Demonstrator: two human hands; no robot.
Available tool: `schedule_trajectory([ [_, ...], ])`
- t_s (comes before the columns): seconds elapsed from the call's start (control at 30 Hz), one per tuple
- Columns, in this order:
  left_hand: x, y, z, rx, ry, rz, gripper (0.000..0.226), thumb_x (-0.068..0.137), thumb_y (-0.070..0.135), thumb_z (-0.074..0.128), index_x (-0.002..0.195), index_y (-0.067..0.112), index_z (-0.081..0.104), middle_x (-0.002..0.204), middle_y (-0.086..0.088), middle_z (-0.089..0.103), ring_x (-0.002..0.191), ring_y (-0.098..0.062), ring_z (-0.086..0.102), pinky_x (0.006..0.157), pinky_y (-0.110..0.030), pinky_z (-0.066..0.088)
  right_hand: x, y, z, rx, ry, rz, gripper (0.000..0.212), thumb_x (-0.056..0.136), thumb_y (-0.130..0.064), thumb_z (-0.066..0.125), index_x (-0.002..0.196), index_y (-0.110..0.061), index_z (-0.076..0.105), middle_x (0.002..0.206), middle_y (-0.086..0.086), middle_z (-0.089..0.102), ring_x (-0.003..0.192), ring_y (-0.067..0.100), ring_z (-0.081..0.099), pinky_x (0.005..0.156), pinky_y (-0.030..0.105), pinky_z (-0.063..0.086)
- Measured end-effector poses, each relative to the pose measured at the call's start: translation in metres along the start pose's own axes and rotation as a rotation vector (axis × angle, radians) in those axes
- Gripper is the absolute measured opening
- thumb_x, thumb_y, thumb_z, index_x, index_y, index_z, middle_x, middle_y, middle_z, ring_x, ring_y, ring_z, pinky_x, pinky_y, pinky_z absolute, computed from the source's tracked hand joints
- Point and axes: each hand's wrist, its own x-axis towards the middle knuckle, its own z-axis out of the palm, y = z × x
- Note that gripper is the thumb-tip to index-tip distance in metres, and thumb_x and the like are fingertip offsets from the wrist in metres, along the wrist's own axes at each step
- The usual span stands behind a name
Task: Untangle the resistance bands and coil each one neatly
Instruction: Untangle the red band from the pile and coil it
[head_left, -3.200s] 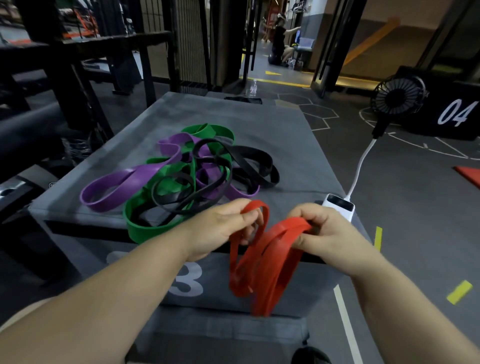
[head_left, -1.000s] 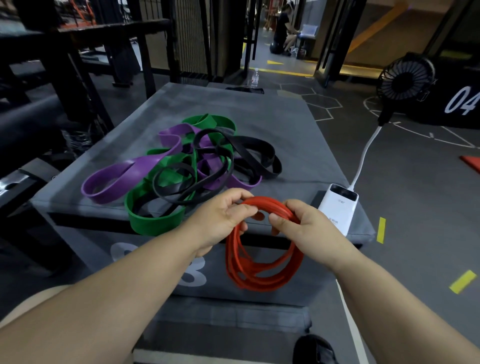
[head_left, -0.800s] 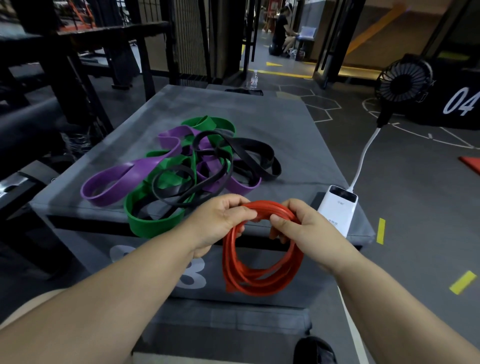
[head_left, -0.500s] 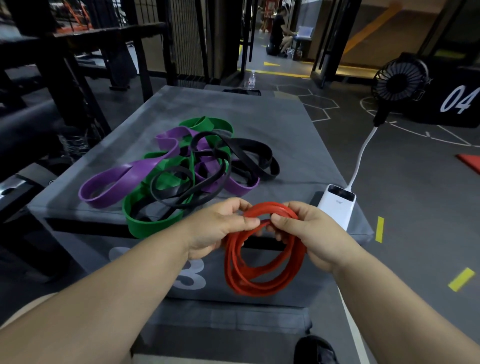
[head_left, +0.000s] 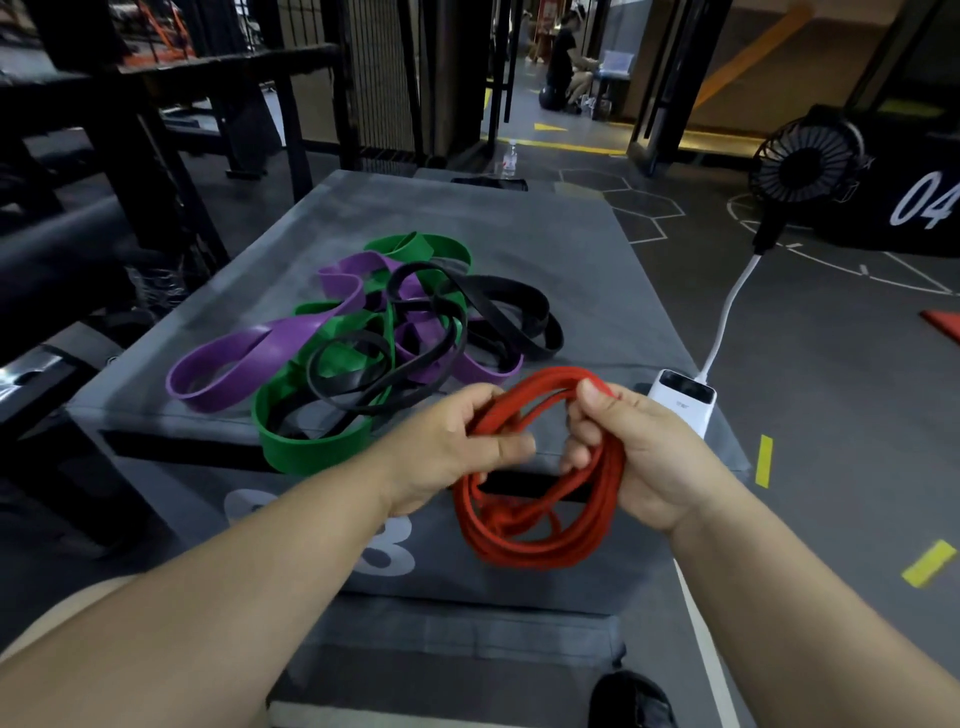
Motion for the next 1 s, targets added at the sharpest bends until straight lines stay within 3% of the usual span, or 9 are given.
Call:
schedule_trajectory([
  [0.1, -0.001, -0.011, 0.001, 0.269, -0.077, -0.079, 0.027, 0.075, 0.01, 0.08, 0.089, 0.019, 0.058, 0.074, 0.008, 0.062, 0.071, -0.005, 0.06, 0.07, -0.02, 0.048, 0.002, -0.006, 0.003, 0.152, 0.022, -0.064, 0.021, 0.08, -0.03, 0.057, 0.071, -0.012, 0.05, 0.053, -0.004, 0.042, 0.037, 0.005, 0.034, 0.045, 0.02, 0.04],
  [0.3, -0.002, -0.018, 0.011, -0.333, 0.03, -0.139, 0.009, 0.081, 0.013, 0.063, 0.083, 0.014, 0.055, 0.066, 0.001, 0.06, 0.06, -0.012, 0.06, 0.063, -0.026, 0.05, 0.011, -0.017, -0.003, 0.264, 0.066, -0.117, 0.017, 0.079, -0.029, 0.058, 0.079, -0.012, 0.054, 0.059, -0.007, 0.044, 0.04, 0.002, 0.035, 0.04, 0.016, 0.036],
  [0.4, -0.004, -0.01, 0.01, -0.278, -0.008, -0.099, 0.014, 0.079, 0.012, 0.064, 0.089, 0.015, 0.054, 0.068, 0.003, 0.059, 0.06, -0.008, 0.059, 0.06, -0.022, 0.05, 0.014, -0.023, -0.007, 0.384, 0.121, -0.132, 0.016, 0.079, -0.029, 0.06, 0.079, -0.013, 0.055, 0.056, -0.008, 0.041, 0.042, 0.003, 0.04, 0.047, 0.02, 0.046],
  [0.5, -0.007, -0.006, 0.011, -0.124, -0.055, -0.083, 0.02, 0.083, 0.004, 0.068, 0.095, 0.014, 0.056, 0.085, 0.0, 0.062, 0.078, -0.01, 0.061, 0.075, -0.022, 0.051, 0.016, -0.025, 0.001, 0.525, 0.127, -0.161, 0.015, 0.08, -0.028, 0.059, 0.076, -0.013, 0.056, 0.054, -0.008, 0.043, 0.044, 0.005, 0.048, 0.057, 0.025, 0.055],
  [0.6, -0.01, -0.01, 0.01, -0.146, 0.028, -0.119, 0.011, 0.09, 0.003, 0.059, 0.09, 0.013, 0.06, 0.079, 0.003, 0.068, 0.075, -0.008, 0.065, 0.074, -0.021, 0.053, 0.021, -0.024, 0.011, 0.6, 0.097, -0.15, 0.016, 0.08, -0.028, 0.059, 0.075, -0.013, 0.057, 0.054, -0.008, 0.045, 0.046, 0.005, 0.05, 0.057, 0.024, 0.055],
  [0.7, -0.017, -0.012, 0.009, -0.23, 0.073, -0.143, 0.006, 0.092, 0.011, 0.057, 0.091, 0.009, 0.063, 0.08, -0.004, 0.07, 0.076, -0.014, 0.067, 0.077, -0.029, 0.055, 0.026, -0.025, 0.016, 0.516, 0.075, -0.14, 0.017, 0.083, -0.029, 0.058, 0.077, -0.014, 0.057, 0.056, -0.009, 0.044, 0.042, 0.002, 0.042, 0.048, 0.018, 0.047],
  [0.8, -0.022, -0.013, 0.009, -0.087, 0.103, -0.083, 0.01, 0.09, 0.01, 0.06, 0.082, 0.013, 0.056, 0.068, 0.003, 0.065, 0.067, -0.012, 0.062, 0.065, -0.026, 0.053, 0.029, -0.025, 0.019, 0.374, 0.081, -0.129, 0.02, 0.092, -0.029, 0.053, 0.079, -0.014, 0.056, 0.057, -0.01, 0.045, 0.036, 0.001, 0.03, 0.039, 0.013, 0.03],
  [0.93, -0.023, -0.017, 0.006, -0.047, 0.164, -0.069, 0.011, 0.084, 0.017, 0.067, 0.089, 0.013, 0.058, 0.087, -0.004, 0.069, 0.085, -0.014, 0.066, 0.087, -0.035, 0.053, 0.032, -0.025, 0.022, 0.323, 0.066, -0.128, 0.023, 0.097, -0.027, 0.049, 0.08, -0.012, 0.055, 0.056, -0.008, 0.045, 0.034, 0.001, 0.028, 0.036, 0.013, 0.026],
  [1.0, -0.024, -0.019, 0.006, -0.092, 0.134, -0.151, 0.03, 0.079, 0.033, 0.065, 0.1, 0.013, 0.064, 0.087, -0.001, 0.072, 0.085, -0.015, 0.068, 0.084, -0.037, 0.054, 0.031, -0.027, 0.022, 0.293, 0.059, -0.138, 0.024, 0.097, -0.026, 0.049, 0.079, -0.012, 0.054, 0.055, -0.008, 0.043, 0.036, 0.001, 0.029, 0.037, 0.013, 0.027],
])
